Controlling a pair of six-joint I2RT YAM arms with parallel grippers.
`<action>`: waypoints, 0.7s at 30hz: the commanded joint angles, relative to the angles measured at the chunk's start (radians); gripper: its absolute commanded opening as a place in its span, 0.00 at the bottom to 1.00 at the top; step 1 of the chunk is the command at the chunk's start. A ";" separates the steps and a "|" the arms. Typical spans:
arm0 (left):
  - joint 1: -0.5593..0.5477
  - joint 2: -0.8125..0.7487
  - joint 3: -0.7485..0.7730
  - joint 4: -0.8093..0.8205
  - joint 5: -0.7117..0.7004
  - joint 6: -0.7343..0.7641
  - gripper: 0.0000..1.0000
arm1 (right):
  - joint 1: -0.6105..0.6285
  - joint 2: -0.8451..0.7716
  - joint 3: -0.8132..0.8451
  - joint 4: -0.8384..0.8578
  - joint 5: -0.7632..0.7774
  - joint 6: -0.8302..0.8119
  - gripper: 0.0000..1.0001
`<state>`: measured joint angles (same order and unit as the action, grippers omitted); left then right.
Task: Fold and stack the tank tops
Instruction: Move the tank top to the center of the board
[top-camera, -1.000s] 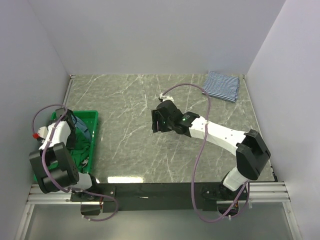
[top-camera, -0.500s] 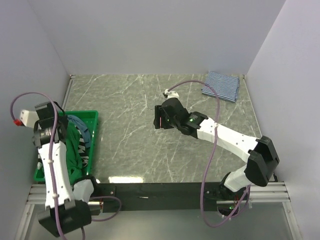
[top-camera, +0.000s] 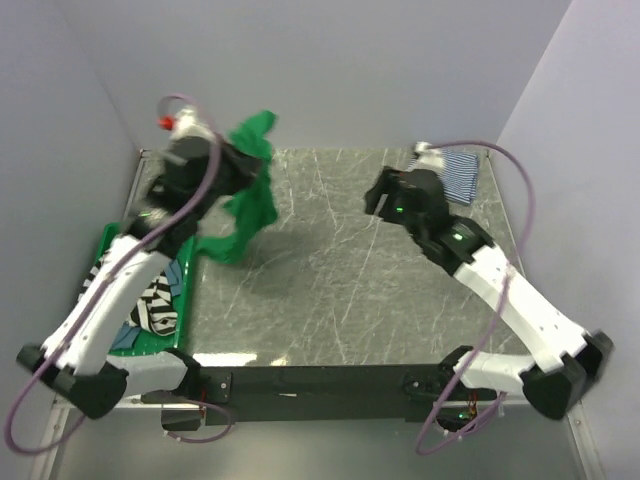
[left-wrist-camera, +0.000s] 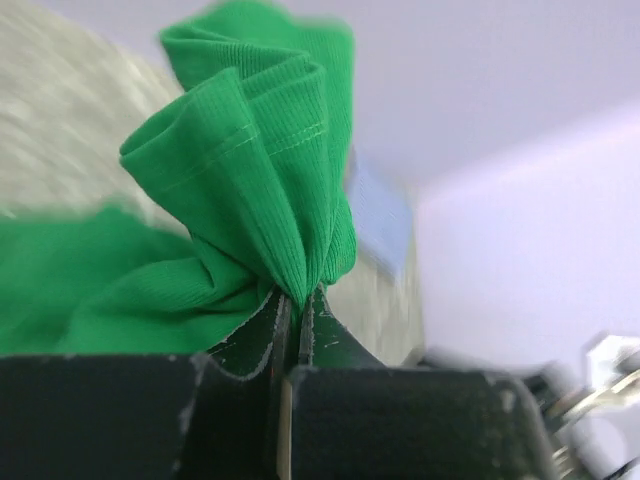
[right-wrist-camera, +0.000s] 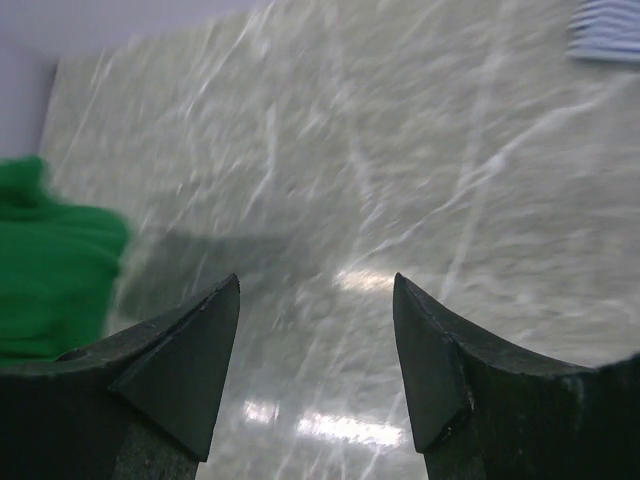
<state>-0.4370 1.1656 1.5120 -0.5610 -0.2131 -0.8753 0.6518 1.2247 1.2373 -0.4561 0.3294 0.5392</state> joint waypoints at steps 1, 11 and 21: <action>-0.181 0.100 -0.050 0.068 0.017 0.058 0.03 | -0.090 -0.140 -0.071 -0.012 0.039 0.013 0.71; -0.505 0.240 -0.600 0.444 0.219 0.078 0.39 | -0.149 -0.268 -0.321 -0.024 0.005 0.013 0.73; -0.505 0.104 -0.724 0.377 0.015 -0.177 0.52 | -0.094 -0.274 -0.604 0.097 -0.135 0.136 0.72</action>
<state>-0.9459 1.3071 0.7574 -0.1844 -0.0914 -0.9463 0.5262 0.9596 0.6632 -0.4385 0.2287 0.6174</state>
